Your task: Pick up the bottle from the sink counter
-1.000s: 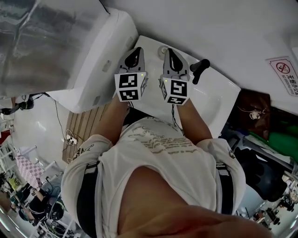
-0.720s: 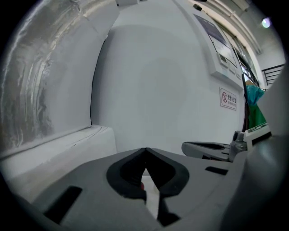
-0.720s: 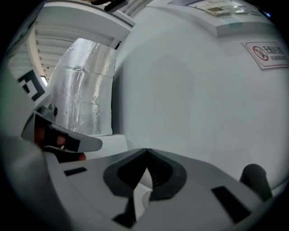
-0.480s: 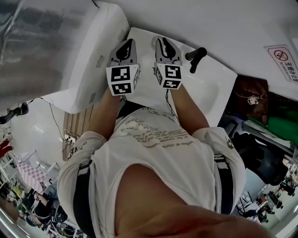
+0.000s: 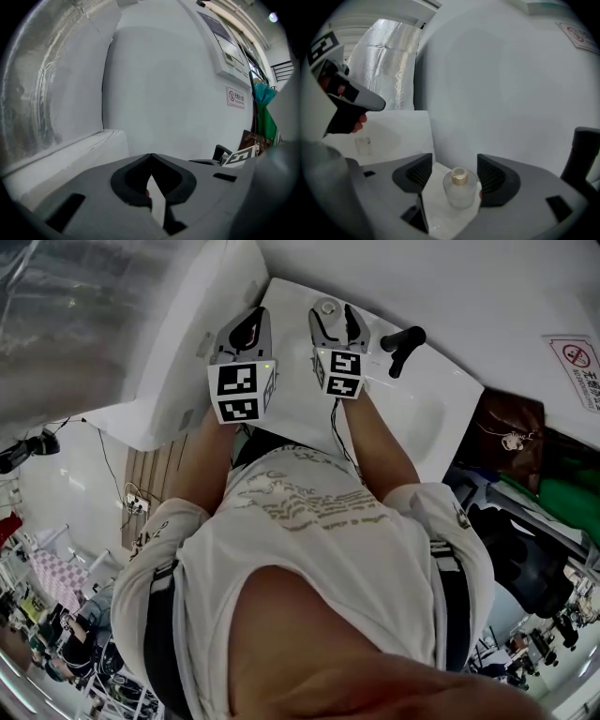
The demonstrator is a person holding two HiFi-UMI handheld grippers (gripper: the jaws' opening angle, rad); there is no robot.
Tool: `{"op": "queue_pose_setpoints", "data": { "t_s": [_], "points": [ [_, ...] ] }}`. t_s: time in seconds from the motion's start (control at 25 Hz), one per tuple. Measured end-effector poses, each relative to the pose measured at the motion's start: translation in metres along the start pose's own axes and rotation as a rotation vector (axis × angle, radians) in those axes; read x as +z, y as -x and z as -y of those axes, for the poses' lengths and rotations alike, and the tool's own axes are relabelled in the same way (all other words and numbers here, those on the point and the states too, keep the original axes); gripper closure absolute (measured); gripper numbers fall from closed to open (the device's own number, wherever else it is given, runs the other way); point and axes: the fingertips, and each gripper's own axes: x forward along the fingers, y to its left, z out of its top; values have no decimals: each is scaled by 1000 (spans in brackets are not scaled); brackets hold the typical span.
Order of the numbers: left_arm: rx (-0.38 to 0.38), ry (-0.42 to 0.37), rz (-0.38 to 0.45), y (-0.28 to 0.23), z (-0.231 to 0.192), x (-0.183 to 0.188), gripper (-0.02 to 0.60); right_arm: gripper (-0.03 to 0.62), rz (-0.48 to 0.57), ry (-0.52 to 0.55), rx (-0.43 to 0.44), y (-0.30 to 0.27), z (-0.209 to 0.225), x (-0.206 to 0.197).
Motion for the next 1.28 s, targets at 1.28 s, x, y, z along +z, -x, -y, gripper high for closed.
{"op": "queue_pose_setpoints", "data": {
  "t_s": [1.28],
  "points": [
    [24, -58, -25, 18, -6, -8, 565, 284, -258, 33, -84, -64, 16, -80]
  ]
}}
